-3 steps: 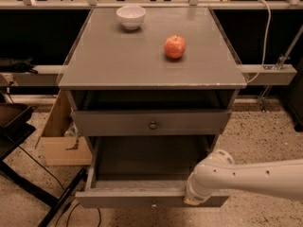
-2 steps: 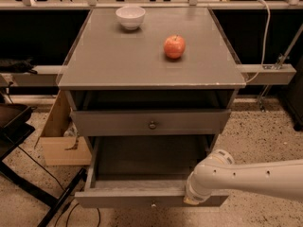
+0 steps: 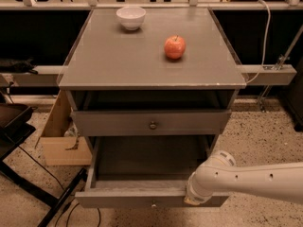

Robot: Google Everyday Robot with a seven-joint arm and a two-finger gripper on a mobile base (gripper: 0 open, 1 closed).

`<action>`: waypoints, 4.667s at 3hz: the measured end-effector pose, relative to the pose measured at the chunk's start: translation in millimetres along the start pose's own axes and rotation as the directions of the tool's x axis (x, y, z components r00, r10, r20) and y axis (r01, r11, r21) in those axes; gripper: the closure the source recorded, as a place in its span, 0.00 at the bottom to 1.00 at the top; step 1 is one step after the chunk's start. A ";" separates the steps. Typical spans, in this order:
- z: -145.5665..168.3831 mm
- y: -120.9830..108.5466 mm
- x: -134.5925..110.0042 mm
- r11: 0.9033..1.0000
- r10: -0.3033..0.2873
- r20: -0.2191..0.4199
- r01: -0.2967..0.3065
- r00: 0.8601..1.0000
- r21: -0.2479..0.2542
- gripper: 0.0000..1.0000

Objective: Open middle drawer

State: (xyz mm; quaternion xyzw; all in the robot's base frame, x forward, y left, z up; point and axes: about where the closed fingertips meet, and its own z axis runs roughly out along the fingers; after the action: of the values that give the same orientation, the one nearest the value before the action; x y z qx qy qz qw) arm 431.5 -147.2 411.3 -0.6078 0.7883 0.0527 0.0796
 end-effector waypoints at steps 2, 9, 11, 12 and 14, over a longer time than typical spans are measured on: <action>0.0 0.0 0.0 1.000 0.000 0.000 0.000 1.000 0.000 0.30; 1.8 36.0 16.1 0.993 0.004 -0.115 -0.017 0.993 -0.117 0.89; 1.1 25.7 15.0 0.993 0.004 -0.115 -0.017 0.993 -0.117 1.00; 0.4 21.5 14.6 0.993 0.004 -0.115 -0.017 0.993 -0.117 1.00; -0.8 12.5 13.7 0.993 0.004 -0.115 -0.017 0.993 -0.117 1.00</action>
Offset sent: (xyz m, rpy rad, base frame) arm 0.0000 0.0000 0.0000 0.0000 0.0000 0.0000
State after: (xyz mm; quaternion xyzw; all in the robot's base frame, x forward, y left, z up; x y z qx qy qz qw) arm 415.9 -157.1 409.3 -0.6094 0.7902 0.0643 -0.0020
